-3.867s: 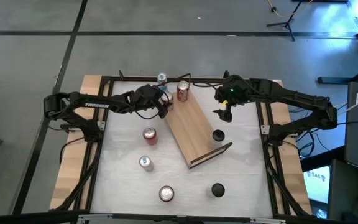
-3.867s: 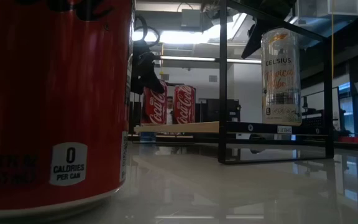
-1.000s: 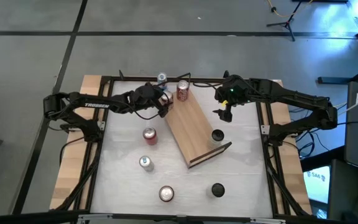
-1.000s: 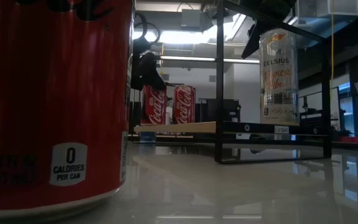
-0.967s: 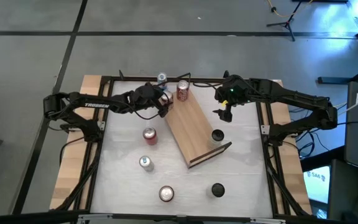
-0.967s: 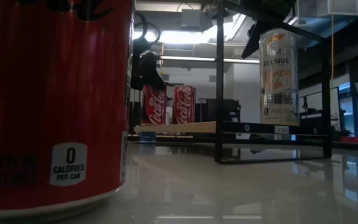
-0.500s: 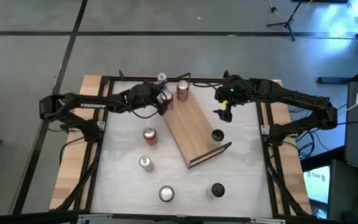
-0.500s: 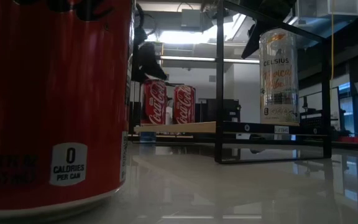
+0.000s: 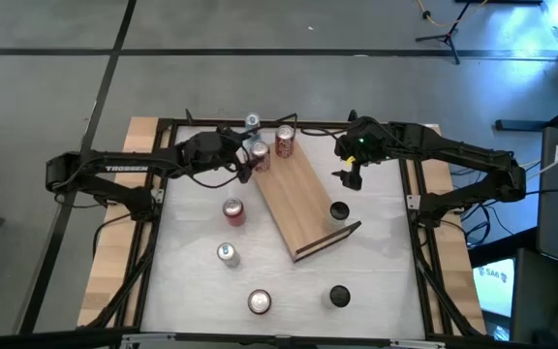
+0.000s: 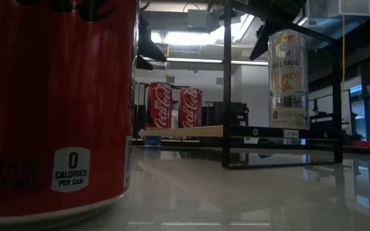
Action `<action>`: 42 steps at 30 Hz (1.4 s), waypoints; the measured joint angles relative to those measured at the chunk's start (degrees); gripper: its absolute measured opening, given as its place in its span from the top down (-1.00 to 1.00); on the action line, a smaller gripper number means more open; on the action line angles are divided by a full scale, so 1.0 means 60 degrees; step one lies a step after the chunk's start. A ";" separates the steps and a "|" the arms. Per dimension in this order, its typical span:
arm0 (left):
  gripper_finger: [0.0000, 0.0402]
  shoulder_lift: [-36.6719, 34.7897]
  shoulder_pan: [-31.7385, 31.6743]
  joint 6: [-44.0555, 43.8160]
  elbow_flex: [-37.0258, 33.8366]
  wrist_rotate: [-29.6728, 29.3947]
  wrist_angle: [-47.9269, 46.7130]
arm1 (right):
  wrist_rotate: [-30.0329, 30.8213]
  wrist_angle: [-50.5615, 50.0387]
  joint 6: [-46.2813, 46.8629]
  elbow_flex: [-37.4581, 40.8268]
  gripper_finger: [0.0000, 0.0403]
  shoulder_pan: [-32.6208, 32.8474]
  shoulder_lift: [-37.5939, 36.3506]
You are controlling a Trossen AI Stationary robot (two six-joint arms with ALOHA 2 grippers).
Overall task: Place canned beverage on shelf
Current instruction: Put the red white soda can on the shelf aligned with the other red white soda can
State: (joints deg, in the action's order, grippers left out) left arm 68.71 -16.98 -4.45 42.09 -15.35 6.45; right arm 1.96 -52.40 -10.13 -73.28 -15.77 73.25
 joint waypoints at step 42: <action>0.20 0.1628 0.0607 -0.1767 -0.0004 -0.0885 -0.2108 | 0.0000 0.0004 -0.0102 0.0000 -0.94 0.0000 0.0000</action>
State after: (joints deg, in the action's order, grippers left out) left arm 78.48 -13.34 -15.05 42.06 -20.67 -6.20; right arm 1.96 -52.38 -10.74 -73.28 -15.77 73.25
